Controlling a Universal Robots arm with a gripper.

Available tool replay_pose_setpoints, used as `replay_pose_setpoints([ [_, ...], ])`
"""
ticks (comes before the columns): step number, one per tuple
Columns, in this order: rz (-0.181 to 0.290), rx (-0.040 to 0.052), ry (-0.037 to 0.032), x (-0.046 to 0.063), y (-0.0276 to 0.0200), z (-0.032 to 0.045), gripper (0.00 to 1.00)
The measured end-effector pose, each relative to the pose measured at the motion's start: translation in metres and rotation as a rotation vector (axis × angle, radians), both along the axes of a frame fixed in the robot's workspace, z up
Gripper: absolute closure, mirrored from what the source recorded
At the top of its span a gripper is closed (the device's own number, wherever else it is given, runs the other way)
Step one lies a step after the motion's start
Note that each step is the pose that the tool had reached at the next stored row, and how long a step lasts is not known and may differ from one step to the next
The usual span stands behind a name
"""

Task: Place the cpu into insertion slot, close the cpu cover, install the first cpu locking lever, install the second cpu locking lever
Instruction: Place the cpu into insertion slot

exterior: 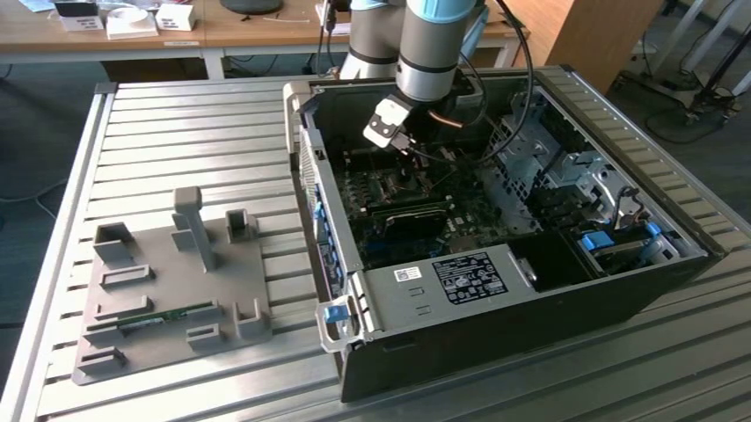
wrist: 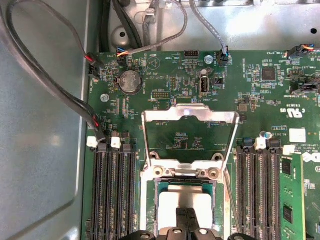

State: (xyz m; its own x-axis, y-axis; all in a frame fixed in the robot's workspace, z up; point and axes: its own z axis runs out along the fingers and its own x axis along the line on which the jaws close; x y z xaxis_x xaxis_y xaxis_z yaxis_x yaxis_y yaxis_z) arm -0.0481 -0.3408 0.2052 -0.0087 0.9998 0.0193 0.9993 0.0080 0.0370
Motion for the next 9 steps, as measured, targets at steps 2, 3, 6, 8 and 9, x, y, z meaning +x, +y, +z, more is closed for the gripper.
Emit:
replay_pose_setpoints([
  [2, 0.000, 0.0005, -0.0003, 0.0001, 0.0001, -0.0006, 0.89],
  [3, 0.000, 0.0005, -0.0003, 0.0001, 0.0001, -0.0012, 0.89],
  [6, 0.000, 0.0007, -0.0002, 0.0000, 0.0000, -0.0032, 0.89],
  [8, 0.000, 0.0004, 0.0000, 0.0000, 0.0000, -0.0037, 0.89],
  [9, 0.000, 0.0004, 0.0000, 0.0000, 0.0000, -0.0037, 0.89],
])
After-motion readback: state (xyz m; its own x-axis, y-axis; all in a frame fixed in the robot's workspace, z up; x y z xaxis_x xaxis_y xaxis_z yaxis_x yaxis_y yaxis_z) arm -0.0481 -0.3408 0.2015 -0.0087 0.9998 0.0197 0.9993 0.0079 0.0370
